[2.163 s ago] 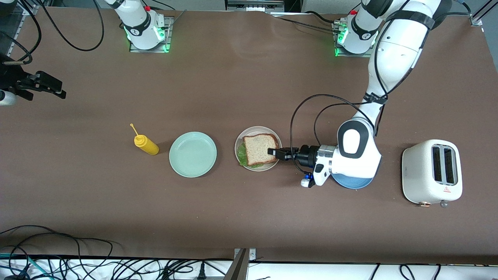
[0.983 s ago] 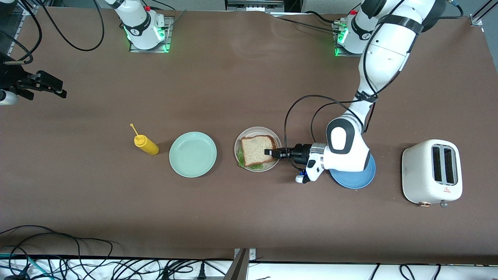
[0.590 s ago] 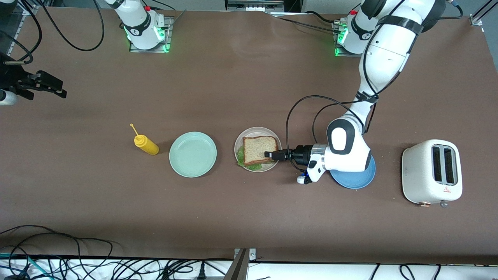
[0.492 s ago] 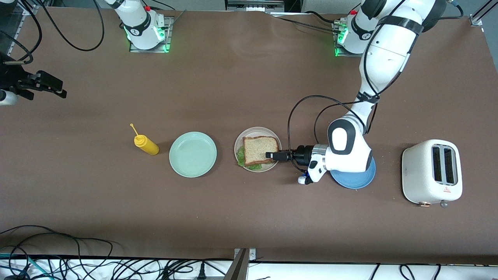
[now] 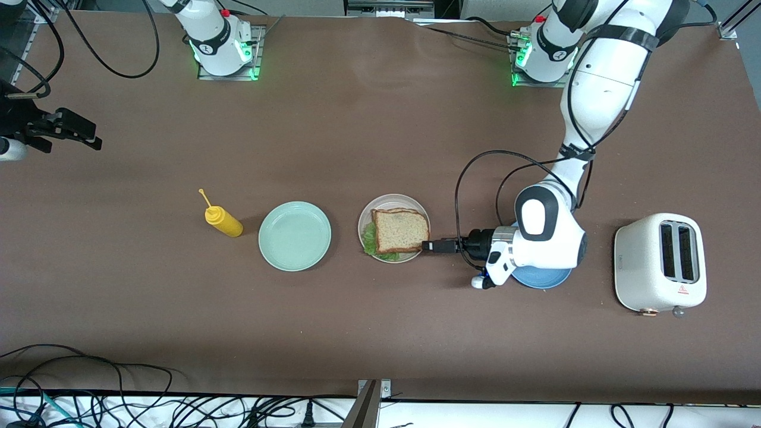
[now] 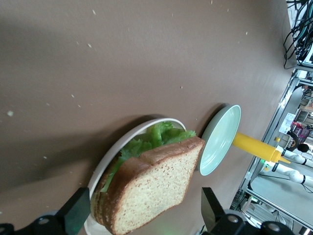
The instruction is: Make sandwich on beige plate with both arms
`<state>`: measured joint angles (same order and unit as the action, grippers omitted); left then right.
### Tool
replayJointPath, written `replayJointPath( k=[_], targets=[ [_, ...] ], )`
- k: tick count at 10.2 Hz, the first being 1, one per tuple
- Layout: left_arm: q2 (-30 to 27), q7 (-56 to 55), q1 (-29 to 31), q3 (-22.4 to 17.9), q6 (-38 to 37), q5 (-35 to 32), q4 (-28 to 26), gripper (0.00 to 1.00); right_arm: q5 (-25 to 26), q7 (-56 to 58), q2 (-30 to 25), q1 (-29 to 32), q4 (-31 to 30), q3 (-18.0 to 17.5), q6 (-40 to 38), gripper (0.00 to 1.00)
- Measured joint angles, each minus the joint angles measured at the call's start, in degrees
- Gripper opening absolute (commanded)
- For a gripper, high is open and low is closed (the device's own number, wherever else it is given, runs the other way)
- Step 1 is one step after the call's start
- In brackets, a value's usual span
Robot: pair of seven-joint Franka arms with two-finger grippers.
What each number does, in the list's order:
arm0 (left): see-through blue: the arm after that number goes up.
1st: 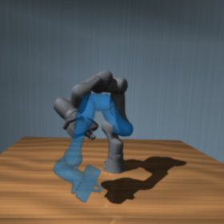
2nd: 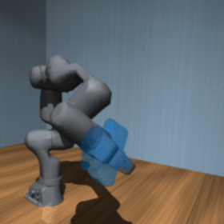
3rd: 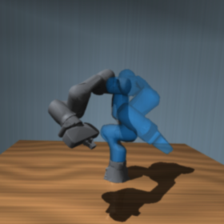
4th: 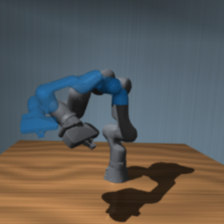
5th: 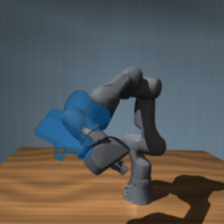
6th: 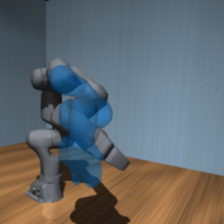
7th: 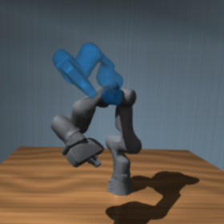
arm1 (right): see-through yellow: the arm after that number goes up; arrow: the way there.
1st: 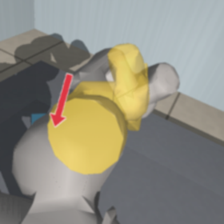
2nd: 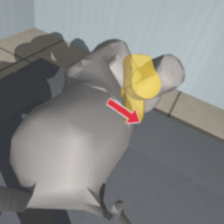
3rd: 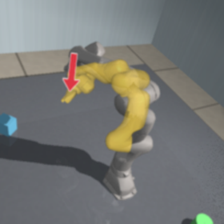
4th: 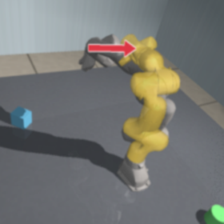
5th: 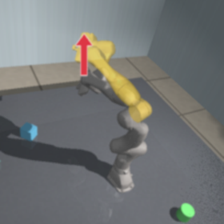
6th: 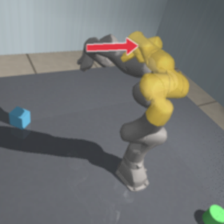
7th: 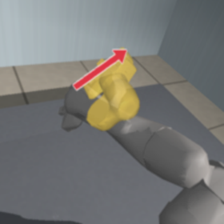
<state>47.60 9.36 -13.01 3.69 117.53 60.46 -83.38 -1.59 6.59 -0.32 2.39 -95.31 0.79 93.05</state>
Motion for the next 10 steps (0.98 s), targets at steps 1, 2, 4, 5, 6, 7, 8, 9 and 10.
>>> replayJointPath(
  k=[1,2,4,5,6,7,8,9,10],
  targets=[
    [-0.44,0.0,0.83,0.01,-0.18,-1.77,0.82,1.0,0.0,0.0,0.0,0.0,0.0,0.0,-0.01,1.0],
    [-1.45,-0.14,1.65,0.01,-0.62,-4.26,1.4,1.0,0.0,0.0,0.0,0.0,0.0,0.0,-0.02,1.0],
    [-4.38,-2.31,2.83,0.01,-1.1,-10.63,1.58,1.0,0.0,0.0,0.0,0.0,-0.01,0.0,-0.01,1.0],
    [-5.81,-4.05,3.17,0.02,-1.49,-14.7,1.57,1.0,0.0,0.0,-0.01,0.0,-0.01,0.0,0.04,1.0],
    [-7.0,-5.04,3.62,0.02,-2.13,-19.52,1.58,1.0,0.0,0.0,-0.01,0.0,-0.01,0.0,0.11,1.0],
    [-8.02,-5.69,4.33,0.0,-3.3,-24.64,1.58,1.0,0.0,0.0,-0.01,0.0,-0.01,-0.01,0.22,1.0],
    [-8.91,-5.87,5.46,-0.01,-5.14,-28.84,1.58,1.0,0.0,0.0,-0.01,-0.01,-0.01,-0.02,0.32,1.0],
    [-9.66,-5.88,6.9,-0.05,-7.32,-31.68,1.58,1.0,0.0,0.0,-0.01,-0.02,-0.01,-0.04,0.46,1.0],
    [-10.44,-5.88,8.53,-0.08,-9.4,-34.14,1.57,1.0,0.0,0.0,-0.01,-0.1,-0.01,-0.08,0.72,1.0]
  ],
)
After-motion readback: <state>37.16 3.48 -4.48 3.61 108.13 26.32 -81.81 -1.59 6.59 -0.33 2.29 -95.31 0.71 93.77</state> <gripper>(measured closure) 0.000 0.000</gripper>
